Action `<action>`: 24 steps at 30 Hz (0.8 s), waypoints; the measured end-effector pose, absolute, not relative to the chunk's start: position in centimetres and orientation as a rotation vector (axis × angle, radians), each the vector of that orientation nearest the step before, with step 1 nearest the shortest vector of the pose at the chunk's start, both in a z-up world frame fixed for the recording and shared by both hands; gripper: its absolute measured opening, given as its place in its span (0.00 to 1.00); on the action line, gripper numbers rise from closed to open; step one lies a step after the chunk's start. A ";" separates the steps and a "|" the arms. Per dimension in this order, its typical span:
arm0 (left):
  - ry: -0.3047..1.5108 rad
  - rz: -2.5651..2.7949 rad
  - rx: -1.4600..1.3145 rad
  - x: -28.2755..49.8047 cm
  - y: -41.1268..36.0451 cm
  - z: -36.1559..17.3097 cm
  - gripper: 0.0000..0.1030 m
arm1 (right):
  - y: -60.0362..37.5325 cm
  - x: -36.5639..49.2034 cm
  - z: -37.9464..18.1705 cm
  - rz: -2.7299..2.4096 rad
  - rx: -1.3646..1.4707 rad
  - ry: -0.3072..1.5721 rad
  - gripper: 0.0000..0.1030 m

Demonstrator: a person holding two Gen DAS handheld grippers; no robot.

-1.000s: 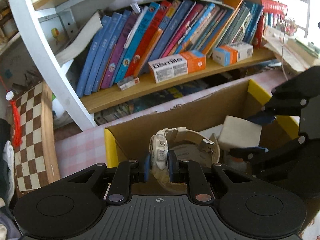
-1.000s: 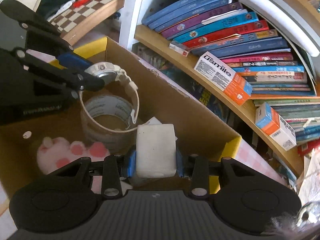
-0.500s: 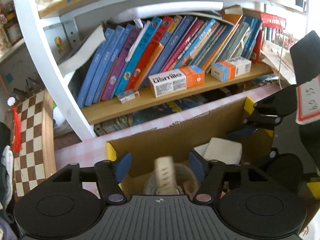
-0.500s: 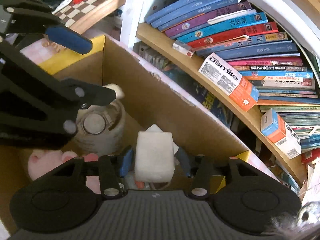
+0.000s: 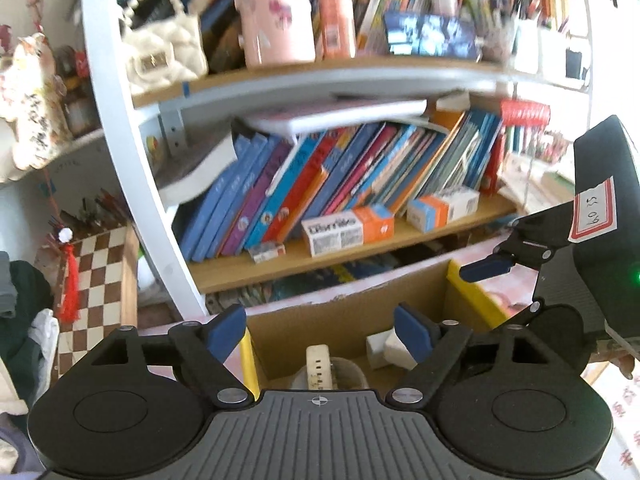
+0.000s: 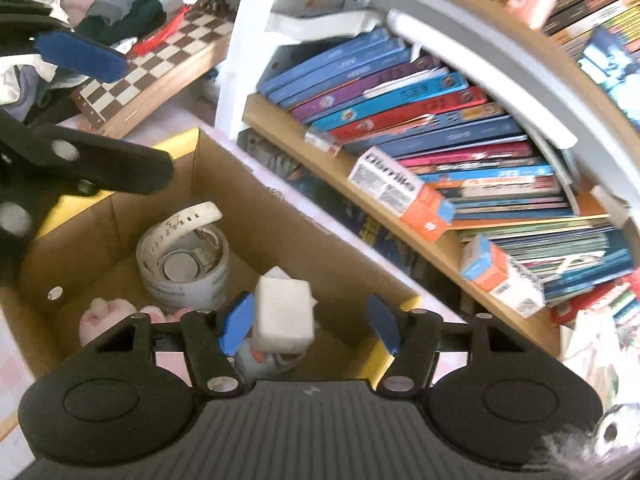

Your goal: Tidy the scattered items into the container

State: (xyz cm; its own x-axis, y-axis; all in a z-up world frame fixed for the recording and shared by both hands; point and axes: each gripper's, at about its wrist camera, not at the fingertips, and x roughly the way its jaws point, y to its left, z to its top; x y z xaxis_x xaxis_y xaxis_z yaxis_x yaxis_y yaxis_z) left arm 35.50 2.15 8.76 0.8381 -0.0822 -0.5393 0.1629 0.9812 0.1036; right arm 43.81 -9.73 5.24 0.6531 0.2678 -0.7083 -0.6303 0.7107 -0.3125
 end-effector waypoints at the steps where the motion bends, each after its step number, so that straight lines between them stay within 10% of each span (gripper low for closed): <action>1: 0.554 -0.131 0.139 34.8 2.2 9.0 0.82 | -10.1 43.3 5.6 0.536 -0.578 0.673 0.61; 24: 0.420 -0.168 0.007 17.5 2.6 11.6 0.95 | -17.3 23.5 11.3 0.472 -0.219 0.485 0.68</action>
State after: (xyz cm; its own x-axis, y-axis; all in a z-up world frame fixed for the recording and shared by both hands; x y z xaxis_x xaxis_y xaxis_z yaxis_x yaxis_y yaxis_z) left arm 17.48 2.60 11.56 0.8993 -0.1612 -0.4065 0.1641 0.9860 -0.0278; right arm 23.52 -17.25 11.27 0.7806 0.3824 -0.4943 -0.4841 0.8702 -0.0914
